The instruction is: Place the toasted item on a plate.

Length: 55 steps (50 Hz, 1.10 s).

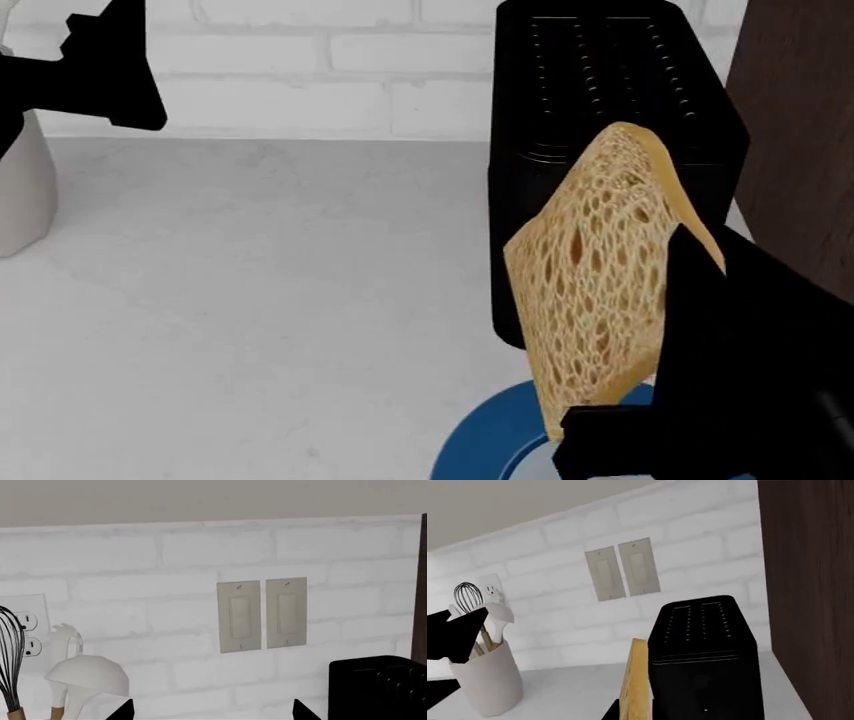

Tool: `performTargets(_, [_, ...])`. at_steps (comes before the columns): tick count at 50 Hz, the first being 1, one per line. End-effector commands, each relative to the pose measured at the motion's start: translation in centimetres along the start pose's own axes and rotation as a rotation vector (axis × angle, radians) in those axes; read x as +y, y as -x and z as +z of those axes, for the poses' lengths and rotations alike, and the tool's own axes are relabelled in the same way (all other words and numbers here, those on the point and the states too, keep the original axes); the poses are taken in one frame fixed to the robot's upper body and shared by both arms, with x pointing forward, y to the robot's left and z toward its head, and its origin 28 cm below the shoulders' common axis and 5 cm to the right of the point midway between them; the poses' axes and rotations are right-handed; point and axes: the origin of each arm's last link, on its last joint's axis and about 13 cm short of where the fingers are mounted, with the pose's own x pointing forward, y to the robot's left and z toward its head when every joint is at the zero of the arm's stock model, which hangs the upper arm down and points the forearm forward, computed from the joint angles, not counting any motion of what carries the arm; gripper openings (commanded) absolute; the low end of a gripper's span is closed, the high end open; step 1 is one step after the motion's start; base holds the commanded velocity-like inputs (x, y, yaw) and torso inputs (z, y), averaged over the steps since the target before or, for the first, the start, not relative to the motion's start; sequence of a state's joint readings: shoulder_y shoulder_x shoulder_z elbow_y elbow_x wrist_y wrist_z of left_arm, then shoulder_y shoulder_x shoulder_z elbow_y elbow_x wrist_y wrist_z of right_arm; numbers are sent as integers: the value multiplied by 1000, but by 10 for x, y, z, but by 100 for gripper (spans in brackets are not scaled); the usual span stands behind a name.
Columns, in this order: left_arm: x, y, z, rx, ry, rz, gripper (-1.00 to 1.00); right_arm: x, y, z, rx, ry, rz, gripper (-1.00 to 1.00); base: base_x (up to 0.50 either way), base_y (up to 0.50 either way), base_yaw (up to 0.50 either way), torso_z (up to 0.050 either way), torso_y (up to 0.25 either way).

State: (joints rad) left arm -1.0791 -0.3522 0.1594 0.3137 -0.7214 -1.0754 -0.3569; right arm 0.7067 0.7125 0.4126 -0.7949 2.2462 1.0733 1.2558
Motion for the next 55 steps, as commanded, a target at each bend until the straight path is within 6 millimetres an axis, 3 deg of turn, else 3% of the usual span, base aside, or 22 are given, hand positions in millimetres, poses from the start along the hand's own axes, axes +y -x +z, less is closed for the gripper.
performTargets(1, [0,0,0,-2,4,-3,100,-7,11,-14,40,-47,-50,-100,0,-8,-5,0,0])
performTargets(9, [-1,-1,2,-7,10,-2,100,-14,15,-31,62,-100,-54,-100,0,-7,0,0,0])
performTargets(27, [1,-2,0,-7,5,11,100,-18,25,-51,86,-141,-55,-100,0,-2,0,0,0])
performTargets(55, [2,-3,-3,2,-10,22,100,-24,29,-65,89,-189,-66,-100,0,0,0,0,0])
